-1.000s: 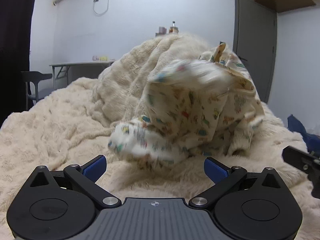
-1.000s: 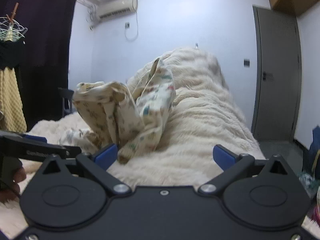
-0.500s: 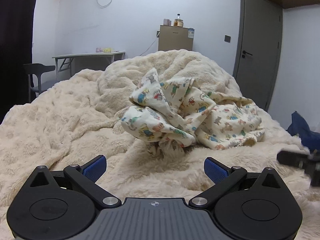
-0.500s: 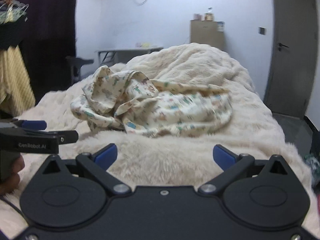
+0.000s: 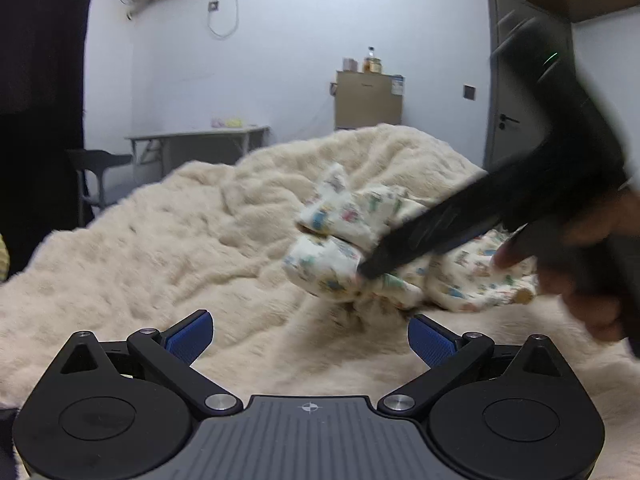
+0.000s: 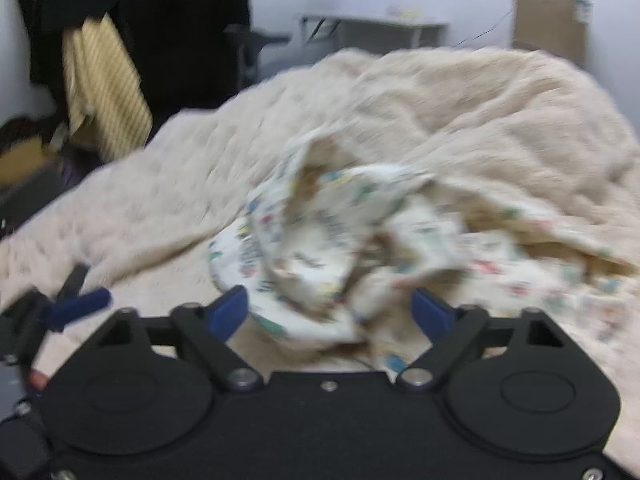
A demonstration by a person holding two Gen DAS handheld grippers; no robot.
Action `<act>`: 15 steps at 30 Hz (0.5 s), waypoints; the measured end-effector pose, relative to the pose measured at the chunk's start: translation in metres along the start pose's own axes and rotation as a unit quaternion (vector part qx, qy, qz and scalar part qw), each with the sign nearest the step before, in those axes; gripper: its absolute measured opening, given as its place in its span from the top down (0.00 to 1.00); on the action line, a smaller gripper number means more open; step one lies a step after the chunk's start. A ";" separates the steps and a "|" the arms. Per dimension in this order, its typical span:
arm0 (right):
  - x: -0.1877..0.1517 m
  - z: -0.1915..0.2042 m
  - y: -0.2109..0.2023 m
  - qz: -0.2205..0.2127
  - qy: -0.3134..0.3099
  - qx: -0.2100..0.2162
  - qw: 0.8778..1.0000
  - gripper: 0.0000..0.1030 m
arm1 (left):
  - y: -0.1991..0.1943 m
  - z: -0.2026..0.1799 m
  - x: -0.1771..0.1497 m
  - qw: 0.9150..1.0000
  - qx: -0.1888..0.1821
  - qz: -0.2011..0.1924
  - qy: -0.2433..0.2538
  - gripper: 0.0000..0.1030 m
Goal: Fold clothes
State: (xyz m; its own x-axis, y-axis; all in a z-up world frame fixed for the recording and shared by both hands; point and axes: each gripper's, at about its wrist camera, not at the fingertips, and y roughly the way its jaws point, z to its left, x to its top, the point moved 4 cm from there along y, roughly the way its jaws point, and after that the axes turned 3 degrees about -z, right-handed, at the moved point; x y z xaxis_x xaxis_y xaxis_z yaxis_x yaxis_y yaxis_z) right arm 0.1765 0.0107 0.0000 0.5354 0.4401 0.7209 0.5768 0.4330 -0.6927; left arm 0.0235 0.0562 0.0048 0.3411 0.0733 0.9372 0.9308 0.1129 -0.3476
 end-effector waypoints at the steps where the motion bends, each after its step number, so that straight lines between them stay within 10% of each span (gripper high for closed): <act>1: -0.002 0.004 0.007 0.004 -0.010 -0.008 1.000 0.37 | 0.002 0.002 0.000 1.000 -0.002 0.004 -0.005 0.00; 6: -0.008 0.003 0.004 -0.019 -0.026 -0.035 0.999 0.86 | 0.001 0.007 0.000 1.000 -0.008 0.009 -0.018 0.00; 15: 0.006 -0.101 -0.137 -0.172 0.070 -0.118 0.976 0.94 | -0.010 -0.005 0.012 0.999 -0.030 -0.012 -0.008 0.00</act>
State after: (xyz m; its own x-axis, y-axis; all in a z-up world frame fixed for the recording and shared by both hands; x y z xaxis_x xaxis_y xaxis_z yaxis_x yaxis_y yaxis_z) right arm 0.1624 -0.1255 0.1013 0.3552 0.1810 0.9171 0.8540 0.3362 -0.3971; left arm 0.0189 0.0509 0.0193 0.3171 0.0882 0.9443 0.9449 0.0558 -0.3225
